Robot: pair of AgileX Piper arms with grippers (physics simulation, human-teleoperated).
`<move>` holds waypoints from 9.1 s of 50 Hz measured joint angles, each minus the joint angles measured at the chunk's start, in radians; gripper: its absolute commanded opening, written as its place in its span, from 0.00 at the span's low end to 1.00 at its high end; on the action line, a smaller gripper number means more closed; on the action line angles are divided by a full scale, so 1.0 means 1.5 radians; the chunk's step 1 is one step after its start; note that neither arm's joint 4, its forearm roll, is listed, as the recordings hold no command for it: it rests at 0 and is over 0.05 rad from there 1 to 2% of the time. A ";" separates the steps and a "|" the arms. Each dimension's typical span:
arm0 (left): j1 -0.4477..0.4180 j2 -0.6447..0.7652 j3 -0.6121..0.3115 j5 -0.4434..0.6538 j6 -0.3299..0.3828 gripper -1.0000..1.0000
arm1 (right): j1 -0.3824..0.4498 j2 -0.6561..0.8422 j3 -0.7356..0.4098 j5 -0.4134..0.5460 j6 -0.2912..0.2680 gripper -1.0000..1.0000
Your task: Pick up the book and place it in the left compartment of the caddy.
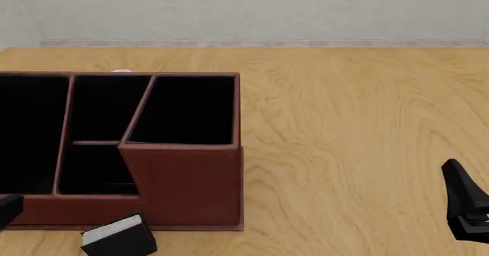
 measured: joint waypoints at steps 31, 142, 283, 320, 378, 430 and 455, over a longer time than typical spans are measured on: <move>-0.104 0.055 0.039 0.003 -0.014 1.00 | 0.000 0.000 0.000 0.000 0.000 1.00; -0.174 0.233 0.262 -0.257 -0.074 1.00 | 0.000 0.000 0.000 0.000 0.000 1.00; -0.126 0.052 -0.157 0.156 -0.155 0.00 | 0.000 0.000 0.000 0.000 0.000 1.00; 0.041 0.066 -0.206 0.156 -0.162 0.00 | 0.000 0.000 0.000 0.000 0.000 1.00; 0.196 0.103 -0.213 0.156 -0.167 0.00 | 0.000 0.000 0.000 0.000 0.000 1.00; 0.226 0.213 -0.162 -0.003 -0.158 0.00 | 0.000 0.000 0.000 0.000 0.000 1.00; 0.248 0.253 -0.111 -0.079 -0.147 0.00 | 0.000 0.000 0.000 0.000 0.000 1.00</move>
